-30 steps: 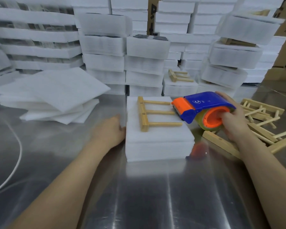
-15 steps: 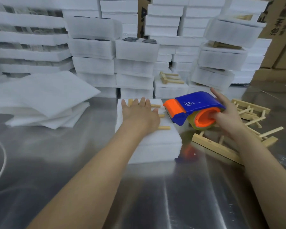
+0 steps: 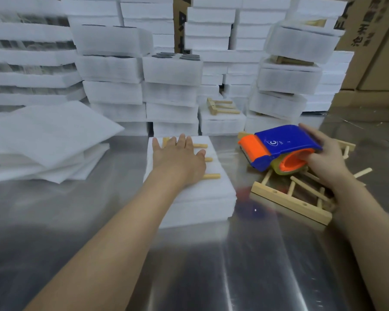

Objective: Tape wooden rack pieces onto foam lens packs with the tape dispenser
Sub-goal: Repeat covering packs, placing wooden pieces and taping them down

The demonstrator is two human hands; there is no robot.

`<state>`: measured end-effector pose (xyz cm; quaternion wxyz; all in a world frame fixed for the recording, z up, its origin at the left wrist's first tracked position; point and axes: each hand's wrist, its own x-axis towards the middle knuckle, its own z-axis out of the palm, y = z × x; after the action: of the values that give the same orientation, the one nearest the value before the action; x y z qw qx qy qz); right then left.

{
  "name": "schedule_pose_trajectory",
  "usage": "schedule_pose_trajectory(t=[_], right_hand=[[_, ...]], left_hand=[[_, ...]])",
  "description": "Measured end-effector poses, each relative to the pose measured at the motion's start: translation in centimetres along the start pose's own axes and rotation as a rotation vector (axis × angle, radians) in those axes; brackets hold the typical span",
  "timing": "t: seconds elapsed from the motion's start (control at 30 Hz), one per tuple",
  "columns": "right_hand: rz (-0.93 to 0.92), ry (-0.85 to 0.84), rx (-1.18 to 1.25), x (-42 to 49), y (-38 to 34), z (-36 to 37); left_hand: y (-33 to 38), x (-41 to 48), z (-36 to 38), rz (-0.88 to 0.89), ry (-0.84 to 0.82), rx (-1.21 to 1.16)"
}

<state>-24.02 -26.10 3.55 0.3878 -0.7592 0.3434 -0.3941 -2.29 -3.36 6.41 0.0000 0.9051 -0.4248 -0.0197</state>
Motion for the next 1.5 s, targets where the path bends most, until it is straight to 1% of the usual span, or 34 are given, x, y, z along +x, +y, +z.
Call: schedule_pose_trajectory(t=[0.17,0.27,0.33,0.4,0.5,0.53,0.6,0.63,0.7,0.77,0.8,0.87,0.9,0.93,0.97,1.07,1.13,1.33,1.4,1.5], right_hand=[[-0.015,0.016,-0.001,-0.2,0.6,0.2],[0.011,-0.006,0.039,-0.2,0.5,-0.1],[0.043,-0.032,0.091,-0.1,0.3,-0.3],[0.089,-0.048,0.199,0.0,0.4,-0.6],[0.125,-0.076,0.344,0.2,0.5,-0.9],[0.125,-0.08,0.359,0.2,0.5,-0.9],[0.126,-0.08,0.339,0.1,0.4,-0.9],[0.121,-0.076,0.313,0.1,0.3,-0.9],[0.089,-0.056,0.26,-0.1,0.0,-0.9],[0.054,-0.023,0.212,-0.4,-0.3,-0.8],[0.036,-0.004,0.186,-0.5,-0.4,-0.7],[0.008,0.029,0.145,-0.6,-0.7,-0.7],[-0.002,0.045,0.131,-0.7,-0.9,-0.7],[-0.013,0.06,0.119,-0.8,-1.1,-0.8],[-0.026,0.071,0.101,-0.9,-1.2,-0.9],[-0.057,0.054,0.036,-1.0,-1.5,-0.8],[-0.065,0.039,-0.007,-1.0,-1.7,-0.7],[-0.118,0.055,-0.166,-1.6,-2.8,0.0],[-0.159,0.072,-0.224,-1.7,-3.4,0.4],[-0.246,0.104,-0.321,-1.7,-4.3,0.9]], left_hand=[[0.2,-0.2,0.1,0.005,0.021,0.044],[0.4,-0.4,-0.2,0.01,0.027,0.046],[0.7,-0.3,-0.7,-0.01,-0.004,0.068],[1.4,0.1,-1.6,-0.066,-0.051,0.103],[3.6,1.0,-2.5,-0.19,-0.097,0.042],[4.4,1.1,-2.6,-0.22,-0.107,0.027],[5.9,1.0,-2.4,-0.267,-0.112,0.07],[6.3,1.0,-1.9,-0.3,-0.095,0.105],[6.7,1.1,-1.0,-0.334,-0.009,0.122],[6.8,1.6,-0.1,-0.254,0.126,0.146],[6.9,1.9,0.2,-0.164,0.202,0.178],[7.0,2.4,0.5,0.088,0.315,0.201],[7.0,2.5,0.7,0.2,0.332,0.179],[6.9,2.5,0.8,0.27,0.329,0.134],[6.7,2.3,0.8,0.297,0.308,0.074],[5.8,2.4,0.5,0.28,0.214,-0.097],[5.3,2.7,0.4,0.254,0.196,-0.202],[5.0,3.3,0.5,0.246,0.219,-0.394],[4.9,3.4,0.6,0.249,0.243,-0.451],[4.9,3.3,0.6,0.252,0.268,-0.476]])
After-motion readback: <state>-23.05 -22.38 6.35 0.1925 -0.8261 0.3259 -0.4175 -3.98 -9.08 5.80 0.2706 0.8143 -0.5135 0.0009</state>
